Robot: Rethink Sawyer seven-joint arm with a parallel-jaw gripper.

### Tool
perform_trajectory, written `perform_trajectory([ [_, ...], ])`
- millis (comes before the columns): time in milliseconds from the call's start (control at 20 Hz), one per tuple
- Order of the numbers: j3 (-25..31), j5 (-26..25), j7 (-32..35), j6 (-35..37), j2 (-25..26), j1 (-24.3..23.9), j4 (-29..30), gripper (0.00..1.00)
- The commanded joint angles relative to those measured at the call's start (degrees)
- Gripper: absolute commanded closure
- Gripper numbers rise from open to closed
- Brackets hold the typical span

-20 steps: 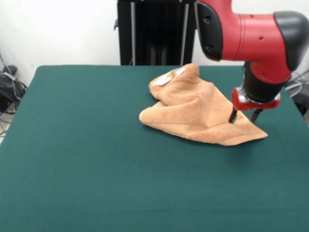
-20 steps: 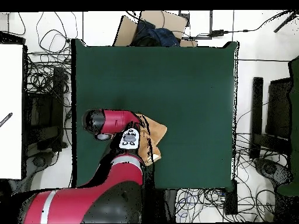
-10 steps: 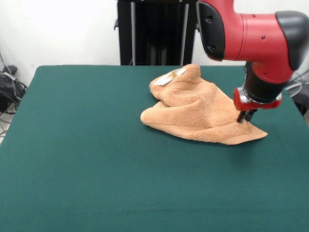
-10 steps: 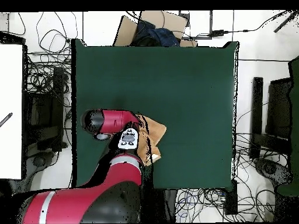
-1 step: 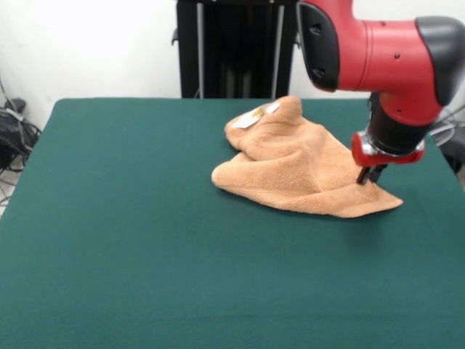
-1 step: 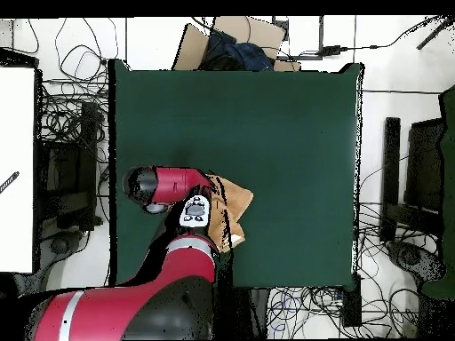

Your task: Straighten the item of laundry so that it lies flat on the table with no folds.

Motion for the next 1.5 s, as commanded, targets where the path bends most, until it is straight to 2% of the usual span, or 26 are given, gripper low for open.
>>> perform_trajectory([
  [50, 2.02, 0.61, 8.77, 0.38, 1.65, -1.30, -7.23, 1.00],
  [200, 2.08, 0.27, 7.17, 3.91, 1.94, -2.32, -10.46, 1.00],
  [400, 2.24, 0.41, 6.57, 8.87, -0.13, -3.02, -12.98, 1.00],
  [700, 1.82, 0.27, 7.43, 14.61, -2.88, -2.87, -13.84, 1.00],
  [1200, 4.48, 0.18, 5.83, 12.30, 0.68, -4.72, -16.67, 1.00],
  [1500, 5.16, 0.68, 6.53, 11.53, -0.09, -5.01, -14.82, 1.00],
])
